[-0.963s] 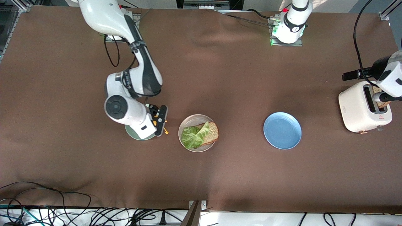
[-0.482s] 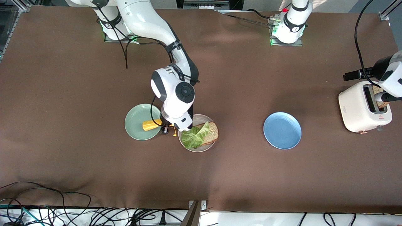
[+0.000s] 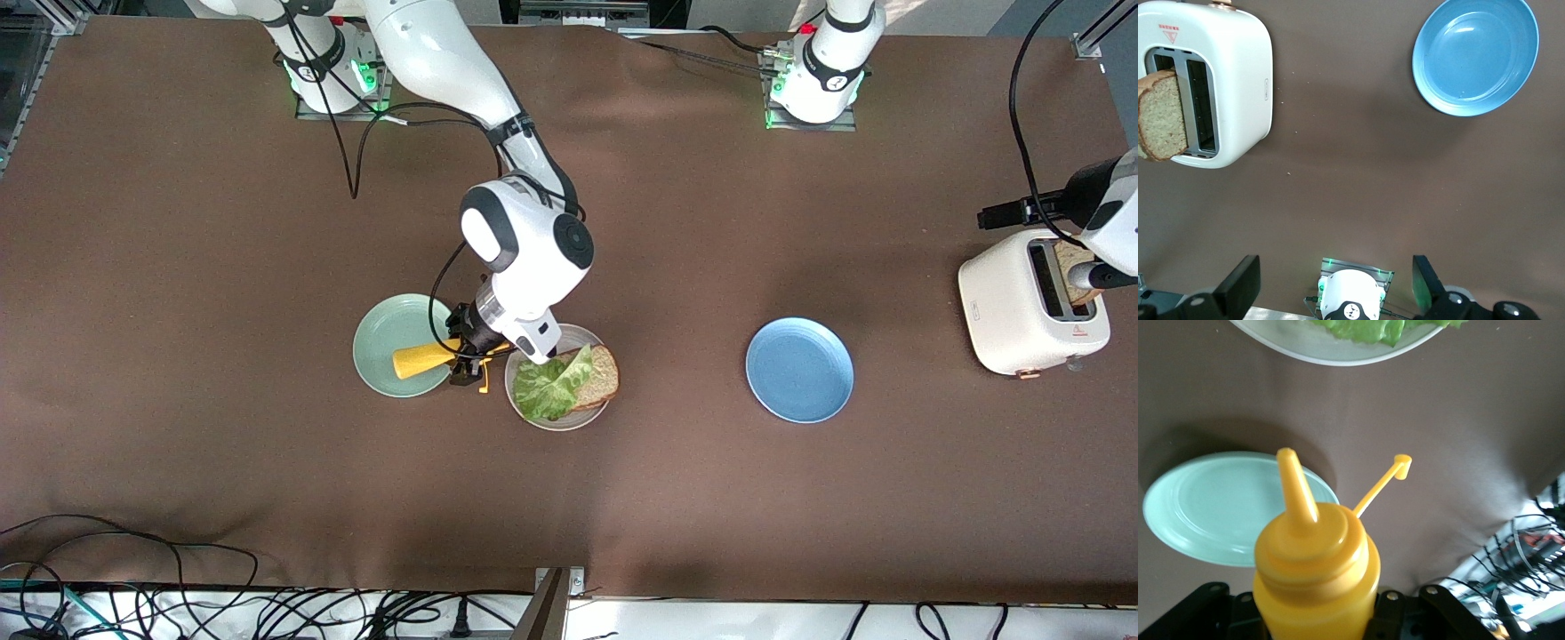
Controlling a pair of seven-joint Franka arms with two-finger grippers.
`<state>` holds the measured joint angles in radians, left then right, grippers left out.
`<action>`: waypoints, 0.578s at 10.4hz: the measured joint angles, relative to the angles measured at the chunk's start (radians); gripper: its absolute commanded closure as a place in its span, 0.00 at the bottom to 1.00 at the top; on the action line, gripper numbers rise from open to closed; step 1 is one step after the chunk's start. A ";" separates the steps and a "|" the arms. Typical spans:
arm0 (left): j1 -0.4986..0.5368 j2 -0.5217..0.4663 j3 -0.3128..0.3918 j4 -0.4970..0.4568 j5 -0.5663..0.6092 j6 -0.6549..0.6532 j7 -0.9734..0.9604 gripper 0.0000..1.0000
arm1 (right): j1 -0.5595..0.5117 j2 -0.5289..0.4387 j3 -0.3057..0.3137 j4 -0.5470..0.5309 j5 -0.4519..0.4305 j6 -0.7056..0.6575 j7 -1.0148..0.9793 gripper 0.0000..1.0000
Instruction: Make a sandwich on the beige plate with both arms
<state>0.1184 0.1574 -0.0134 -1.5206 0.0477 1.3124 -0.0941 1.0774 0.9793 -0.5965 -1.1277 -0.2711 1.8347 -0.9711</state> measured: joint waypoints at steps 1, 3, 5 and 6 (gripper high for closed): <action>0.010 0.001 0.000 0.000 0.019 0.000 0.006 0.00 | 0.023 0.013 -0.001 0.014 -0.038 -0.012 0.004 1.00; 0.026 0.004 0.000 0.000 0.032 0.001 0.031 0.00 | 0.048 0.030 -0.003 0.024 -0.066 -0.020 0.023 1.00; 0.089 0.012 0.001 0.000 0.034 0.012 0.141 0.00 | 0.047 0.029 -0.011 0.031 -0.048 -0.021 0.029 1.00; 0.135 0.020 0.003 -0.001 0.034 0.020 0.202 0.00 | 0.043 0.019 -0.017 0.036 0.002 -0.022 0.029 1.00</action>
<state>0.2534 0.1776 -0.0108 -1.5219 0.0816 1.3320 0.1078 1.1208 0.9981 -0.6134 -1.0914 -0.2690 1.8128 -0.9421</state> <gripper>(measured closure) 0.000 0.960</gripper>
